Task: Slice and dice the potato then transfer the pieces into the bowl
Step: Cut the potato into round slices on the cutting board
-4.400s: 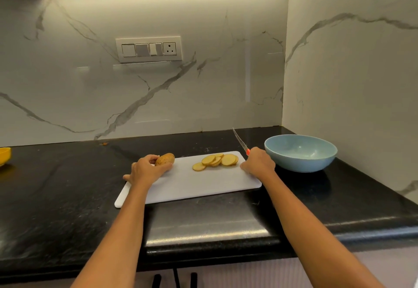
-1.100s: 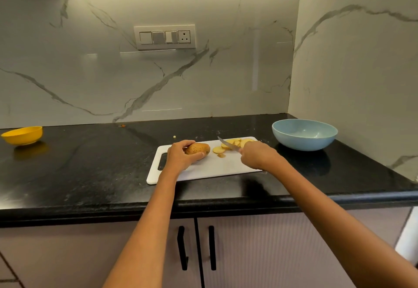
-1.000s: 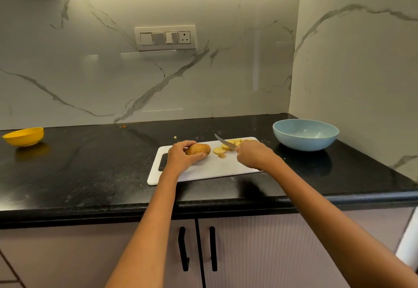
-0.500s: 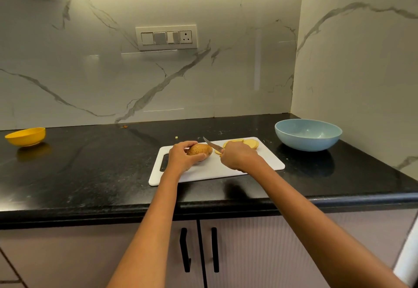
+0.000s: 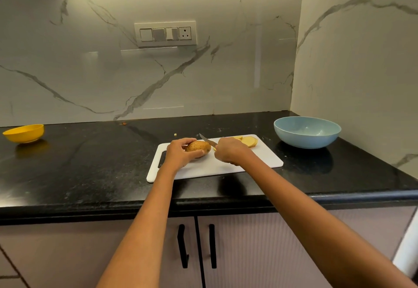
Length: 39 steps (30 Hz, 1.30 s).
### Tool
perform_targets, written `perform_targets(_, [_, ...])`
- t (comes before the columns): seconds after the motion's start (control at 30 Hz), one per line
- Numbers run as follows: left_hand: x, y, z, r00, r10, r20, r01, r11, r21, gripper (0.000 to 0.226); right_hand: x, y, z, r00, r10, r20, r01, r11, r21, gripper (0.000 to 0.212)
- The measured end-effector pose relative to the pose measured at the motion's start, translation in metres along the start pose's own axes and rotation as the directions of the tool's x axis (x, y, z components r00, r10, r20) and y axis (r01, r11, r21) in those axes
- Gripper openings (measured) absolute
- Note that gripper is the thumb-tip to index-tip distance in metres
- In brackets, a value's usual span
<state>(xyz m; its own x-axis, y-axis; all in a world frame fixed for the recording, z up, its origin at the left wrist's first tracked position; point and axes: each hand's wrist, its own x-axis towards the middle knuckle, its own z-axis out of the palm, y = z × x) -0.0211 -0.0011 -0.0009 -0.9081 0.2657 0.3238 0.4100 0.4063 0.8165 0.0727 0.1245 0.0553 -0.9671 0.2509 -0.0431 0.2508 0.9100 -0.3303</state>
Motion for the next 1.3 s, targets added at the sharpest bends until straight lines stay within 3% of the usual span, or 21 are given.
perform_targets(0.23, [0.001,0.000,0.000,0.999,0.014,0.035,-0.015,1.000,0.015,0.052,-0.016,0.015,-0.005,0.996,0.002,0.087,-0.002,1.000,0.010,0.019])
perform_targets(0.33, [0.000,0.000,-0.001,0.999,0.021,0.041,-0.022,1.000,0.021,0.051,-0.007,0.007,-0.008,0.994,0.011,0.108,-0.015,0.999,0.036,0.027])
perform_targets(0.47, [0.000,-0.001,-0.003,0.998,0.034,0.047,-0.035,0.999,0.020,0.051,-0.008,0.008,-0.005,0.989,-0.023,0.149,0.028,0.999,-0.029,0.020])
perform_targets(0.63, [-0.002,-0.003,-0.002,0.999,0.031,0.029,-0.031,0.999,0.010,0.051,-0.019,0.031,0.007,0.998,-0.049,0.042,0.054,0.991,-0.121,0.024])
perform_targets(0.87, [-0.004,0.003,-0.002,0.998,0.051,0.021,-0.052,0.996,0.073,0.051,-0.009,0.042,0.000,0.999,0.017,-0.035,-0.017,1.000,-0.015,0.029])
perform_targets(1.3, [0.001,-0.005,0.002,0.999,0.026,-0.030,-0.026,1.000,0.004,0.052,-0.010,0.004,0.000,0.998,0.006,-0.056,-0.006,1.000,-0.007,0.027])
